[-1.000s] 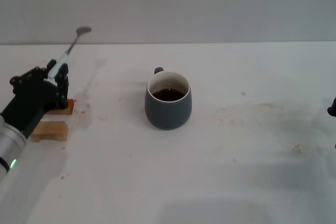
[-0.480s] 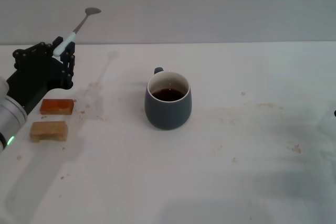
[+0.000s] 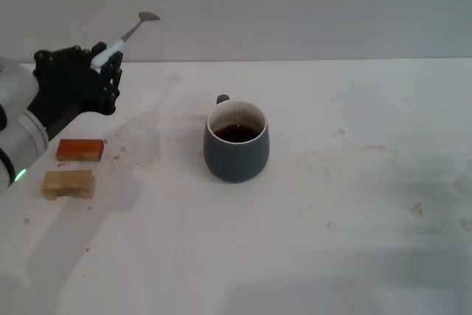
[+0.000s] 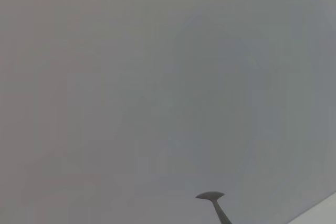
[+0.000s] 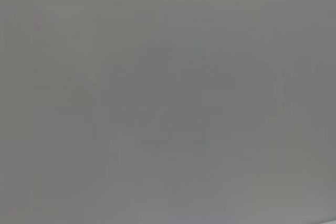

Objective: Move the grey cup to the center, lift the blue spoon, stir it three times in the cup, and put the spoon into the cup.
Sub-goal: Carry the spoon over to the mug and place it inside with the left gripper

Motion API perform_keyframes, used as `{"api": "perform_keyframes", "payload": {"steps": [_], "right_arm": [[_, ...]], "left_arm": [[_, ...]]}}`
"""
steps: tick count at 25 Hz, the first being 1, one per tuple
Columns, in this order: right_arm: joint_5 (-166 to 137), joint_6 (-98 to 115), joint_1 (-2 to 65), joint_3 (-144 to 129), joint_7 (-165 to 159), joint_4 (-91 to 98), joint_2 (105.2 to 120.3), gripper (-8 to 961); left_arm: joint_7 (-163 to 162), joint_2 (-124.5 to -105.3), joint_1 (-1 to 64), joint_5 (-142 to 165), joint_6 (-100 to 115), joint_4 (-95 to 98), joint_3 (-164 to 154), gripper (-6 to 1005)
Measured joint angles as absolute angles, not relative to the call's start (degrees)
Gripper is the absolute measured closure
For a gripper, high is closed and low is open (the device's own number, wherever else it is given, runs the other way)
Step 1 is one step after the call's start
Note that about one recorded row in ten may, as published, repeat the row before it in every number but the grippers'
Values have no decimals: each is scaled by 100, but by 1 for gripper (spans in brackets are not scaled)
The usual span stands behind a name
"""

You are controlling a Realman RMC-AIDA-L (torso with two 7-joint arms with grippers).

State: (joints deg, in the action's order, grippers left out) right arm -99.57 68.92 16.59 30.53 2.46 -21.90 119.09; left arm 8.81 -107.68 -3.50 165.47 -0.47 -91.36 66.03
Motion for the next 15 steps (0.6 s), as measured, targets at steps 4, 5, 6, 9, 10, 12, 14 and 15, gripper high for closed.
{"api": "perform_keyframes", "payload": {"steps": [4,5,6,9,10,12,14,15], "right_arm": [[-9957,6898,1653,3077,246,-2178,11909,955],[-9957,6899,1652,3077,246,-2171,11909,955],[-9957,6900,1652,3077,246,-2167,11909,955],[-9957,6900,1652,3082,246,-2165,11909,955],[-9957,6901,1652,3084,246,-2163,11909,955],[-9957,6904,1652,3085,246,-2159,11909,954],[-9957,6907,1652,3085,246,-2152,11909,954],[-9957,6908,1652,3085,246,-2148,11909,954]], "left_arm": [[1159,-10766,-335,16535,-571,-9581,6654,796],[1247,-10768,-324,16530,-706,-9686,6659,795],[1335,-10775,-308,16523,-815,-9772,6660,795],[1520,-10807,-237,16513,-1067,-9906,6662,794],[1550,-10814,-202,16511,-1134,-9946,6662,793],[1572,-10815,-165,16509,-1189,-9999,6654,793],[1576,-10809,-147,16508,-1215,-10054,6639,792],[1576,-10804,-142,16507,-1221,-10082,6635,792]]}}
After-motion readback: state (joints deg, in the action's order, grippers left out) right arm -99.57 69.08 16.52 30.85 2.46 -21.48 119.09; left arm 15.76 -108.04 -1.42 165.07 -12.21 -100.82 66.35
